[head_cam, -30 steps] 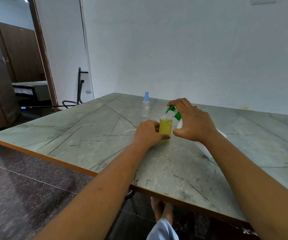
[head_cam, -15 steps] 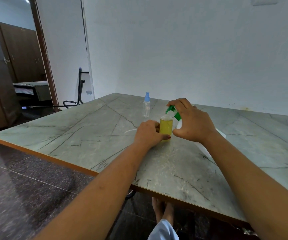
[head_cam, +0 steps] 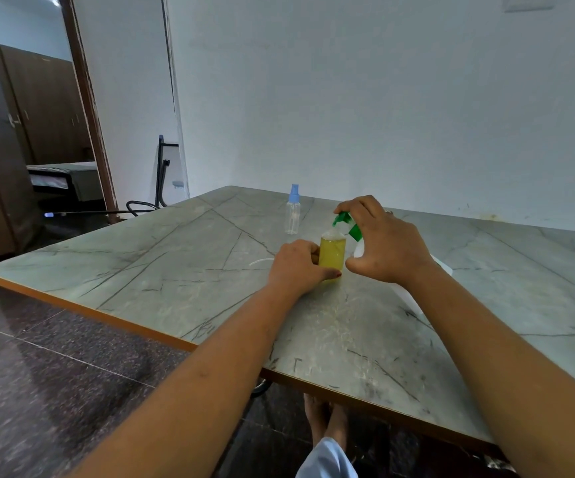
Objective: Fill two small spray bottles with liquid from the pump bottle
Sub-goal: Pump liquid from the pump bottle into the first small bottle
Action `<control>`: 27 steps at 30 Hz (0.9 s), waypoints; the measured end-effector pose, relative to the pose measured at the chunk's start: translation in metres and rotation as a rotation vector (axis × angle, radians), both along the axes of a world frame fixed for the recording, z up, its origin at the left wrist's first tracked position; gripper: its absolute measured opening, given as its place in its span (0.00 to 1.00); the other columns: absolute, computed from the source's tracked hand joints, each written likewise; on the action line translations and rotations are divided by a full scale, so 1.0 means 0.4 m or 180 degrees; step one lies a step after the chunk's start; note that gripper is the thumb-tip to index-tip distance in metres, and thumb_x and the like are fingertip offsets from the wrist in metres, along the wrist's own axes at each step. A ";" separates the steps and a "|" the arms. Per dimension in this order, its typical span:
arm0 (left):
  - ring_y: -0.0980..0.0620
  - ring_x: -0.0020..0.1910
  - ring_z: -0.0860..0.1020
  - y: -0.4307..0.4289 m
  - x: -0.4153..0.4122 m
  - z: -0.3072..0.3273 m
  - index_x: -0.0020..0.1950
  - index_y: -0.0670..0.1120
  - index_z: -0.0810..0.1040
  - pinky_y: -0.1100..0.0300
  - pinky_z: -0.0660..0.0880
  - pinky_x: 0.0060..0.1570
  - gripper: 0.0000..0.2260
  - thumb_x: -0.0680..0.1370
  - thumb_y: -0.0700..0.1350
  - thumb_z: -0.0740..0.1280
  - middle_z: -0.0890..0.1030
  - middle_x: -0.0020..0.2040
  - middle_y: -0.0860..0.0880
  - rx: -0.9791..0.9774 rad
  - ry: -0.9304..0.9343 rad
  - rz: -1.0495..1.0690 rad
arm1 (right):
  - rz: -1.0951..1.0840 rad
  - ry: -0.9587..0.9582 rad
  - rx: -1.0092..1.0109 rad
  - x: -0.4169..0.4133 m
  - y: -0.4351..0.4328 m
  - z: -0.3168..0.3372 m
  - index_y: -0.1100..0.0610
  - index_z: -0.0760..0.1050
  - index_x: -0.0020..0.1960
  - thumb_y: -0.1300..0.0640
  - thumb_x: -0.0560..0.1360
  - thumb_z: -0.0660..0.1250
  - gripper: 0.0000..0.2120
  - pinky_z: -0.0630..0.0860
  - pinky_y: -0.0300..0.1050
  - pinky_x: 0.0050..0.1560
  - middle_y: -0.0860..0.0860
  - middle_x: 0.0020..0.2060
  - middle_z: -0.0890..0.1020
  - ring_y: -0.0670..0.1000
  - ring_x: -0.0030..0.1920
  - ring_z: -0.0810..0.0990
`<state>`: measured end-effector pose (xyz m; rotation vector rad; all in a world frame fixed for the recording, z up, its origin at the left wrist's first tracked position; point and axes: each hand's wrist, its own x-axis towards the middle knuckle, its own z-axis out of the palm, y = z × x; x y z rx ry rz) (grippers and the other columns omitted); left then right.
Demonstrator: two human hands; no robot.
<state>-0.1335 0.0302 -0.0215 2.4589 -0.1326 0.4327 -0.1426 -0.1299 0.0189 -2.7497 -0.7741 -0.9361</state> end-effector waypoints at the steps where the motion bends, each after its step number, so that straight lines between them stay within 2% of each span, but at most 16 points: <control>1: 0.50 0.54 0.78 0.000 0.000 -0.001 0.64 0.43 0.75 0.58 0.74 0.55 0.27 0.69 0.56 0.73 0.81 0.57 0.46 0.0005 -0.0004 0.0000 | 0.0002 0.0006 -0.0011 0.000 -0.002 0.000 0.48 0.65 0.66 0.49 0.62 0.72 0.35 0.63 0.34 0.30 0.45 0.60 0.69 0.48 0.41 0.72; 15: 0.50 0.54 0.79 -0.001 -0.001 0.001 0.64 0.43 0.75 0.58 0.75 0.56 0.27 0.69 0.56 0.73 0.81 0.57 0.46 0.0046 -0.0031 -0.0029 | -0.0066 -0.0040 0.0061 0.001 -0.002 0.001 0.49 0.66 0.63 0.50 0.61 0.73 0.32 0.75 0.42 0.35 0.47 0.57 0.70 0.50 0.42 0.75; 20: 0.50 0.55 0.78 -0.002 -0.005 0.001 0.64 0.43 0.75 0.58 0.74 0.56 0.27 0.70 0.56 0.73 0.80 0.57 0.46 0.0018 -0.0023 -0.0038 | -0.0080 -0.0058 0.0127 0.007 0.006 0.003 0.50 0.67 0.61 0.50 0.61 0.73 0.30 0.73 0.41 0.34 0.47 0.55 0.70 0.51 0.41 0.75; 24: 0.50 0.55 0.78 -0.001 -0.006 0.002 0.64 0.43 0.75 0.58 0.74 0.57 0.27 0.70 0.55 0.73 0.80 0.58 0.46 -0.0013 -0.0030 -0.0038 | -0.0026 -0.0062 0.0137 0.009 0.005 -0.001 0.49 0.67 0.62 0.50 0.61 0.73 0.31 0.69 0.39 0.33 0.47 0.56 0.70 0.50 0.42 0.75; 27: 0.50 0.54 0.79 0.000 -0.005 0.001 0.63 0.43 0.76 0.58 0.74 0.56 0.27 0.69 0.56 0.73 0.81 0.57 0.46 -0.0024 -0.0038 -0.0029 | 0.0013 -0.0058 0.0080 0.008 -0.001 -0.003 0.48 0.66 0.65 0.49 0.62 0.73 0.34 0.69 0.38 0.34 0.46 0.59 0.70 0.49 0.44 0.74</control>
